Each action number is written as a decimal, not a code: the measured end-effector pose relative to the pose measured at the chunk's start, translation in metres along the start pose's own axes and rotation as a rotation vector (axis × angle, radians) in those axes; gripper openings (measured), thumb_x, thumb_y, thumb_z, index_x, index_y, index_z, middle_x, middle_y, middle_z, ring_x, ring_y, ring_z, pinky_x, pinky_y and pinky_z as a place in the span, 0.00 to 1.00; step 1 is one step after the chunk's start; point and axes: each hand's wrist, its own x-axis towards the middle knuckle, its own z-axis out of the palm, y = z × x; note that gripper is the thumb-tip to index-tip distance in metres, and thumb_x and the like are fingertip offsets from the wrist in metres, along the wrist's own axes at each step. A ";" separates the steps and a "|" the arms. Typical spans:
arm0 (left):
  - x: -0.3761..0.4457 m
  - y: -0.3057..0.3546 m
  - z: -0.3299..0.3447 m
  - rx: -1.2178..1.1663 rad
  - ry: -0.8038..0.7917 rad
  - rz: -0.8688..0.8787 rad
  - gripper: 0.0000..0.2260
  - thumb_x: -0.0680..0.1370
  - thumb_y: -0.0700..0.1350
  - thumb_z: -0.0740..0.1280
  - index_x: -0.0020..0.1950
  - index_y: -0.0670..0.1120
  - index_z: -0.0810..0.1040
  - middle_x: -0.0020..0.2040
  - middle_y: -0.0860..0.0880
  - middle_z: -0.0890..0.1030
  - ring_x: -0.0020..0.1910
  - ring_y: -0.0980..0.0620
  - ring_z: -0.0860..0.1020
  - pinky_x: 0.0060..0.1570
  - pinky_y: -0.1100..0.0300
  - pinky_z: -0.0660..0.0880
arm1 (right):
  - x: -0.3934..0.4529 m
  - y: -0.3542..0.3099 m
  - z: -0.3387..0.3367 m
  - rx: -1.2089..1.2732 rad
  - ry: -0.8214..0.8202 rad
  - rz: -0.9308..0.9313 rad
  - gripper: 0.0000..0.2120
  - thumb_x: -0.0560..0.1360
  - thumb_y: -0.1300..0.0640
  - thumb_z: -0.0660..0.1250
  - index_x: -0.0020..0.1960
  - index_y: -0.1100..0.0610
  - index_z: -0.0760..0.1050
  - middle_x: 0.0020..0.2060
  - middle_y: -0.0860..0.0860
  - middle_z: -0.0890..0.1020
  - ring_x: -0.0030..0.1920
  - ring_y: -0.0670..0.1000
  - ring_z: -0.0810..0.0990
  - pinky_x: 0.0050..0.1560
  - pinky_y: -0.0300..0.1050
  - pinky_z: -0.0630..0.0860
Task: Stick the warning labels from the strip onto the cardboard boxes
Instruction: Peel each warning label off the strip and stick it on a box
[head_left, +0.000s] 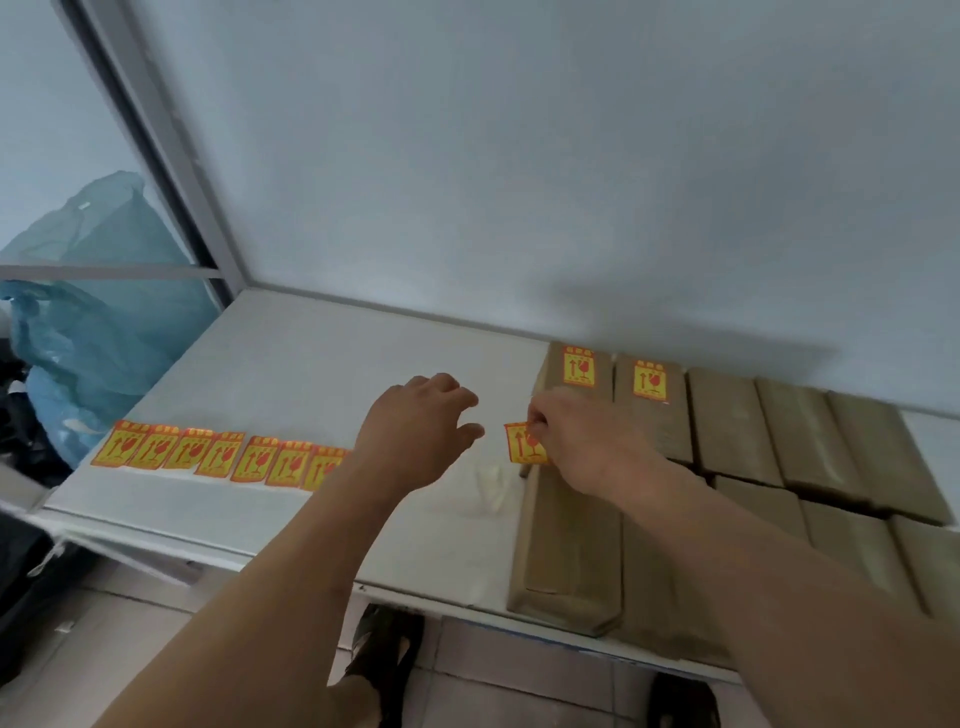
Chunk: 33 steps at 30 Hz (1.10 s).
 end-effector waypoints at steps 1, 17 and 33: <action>0.006 0.011 -0.001 -0.025 0.020 0.017 0.18 0.80 0.58 0.60 0.67 0.54 0.73 0.66 0.54 0.74 0.61 0.51 0.72 0.53 0.57 0.69 | -0.006 0.011 -0.007 0.031 0.010 0.017 0.06 0.81 0.53 0.59 0.47 0.52 0.73 0.46 0.48 0.76 0.41 0.48 0.75 0.40 0.44 0.73; 0.066 0.160 0.027 -0.162 0.027 0.236 0.17 0.80 0.54 0.59 0.67 0.52 0.74 0.66 0.53 0.74 0.64 0.51 0.71 0.60 0.52 0.70 | -0.043 0.180 -0.051 0.267 0.178 0.301 0.03 0.79 0.56 0.64 0.49 0.54 0.75 0.45 0.49 0.79 0.46 0.51 0.76 0.44 0.45 0.71; 0.081 0.198 0.058 -0.081 -0.022 0.416 0.20 0.80 0.60 0.54 0.69 0.57 0.71 0.68 0.54 0.70 0.72 0.51 0.57 0.71 0.52 0.53 | -0.017 0.223 -0.043 0.365 0.158 0.365 0.03 0.80 0.52 0.62 0.53 0.50 0.72 0.50 0.48 0.78 0.48 0.49 0.75 0.40 0.40 0.67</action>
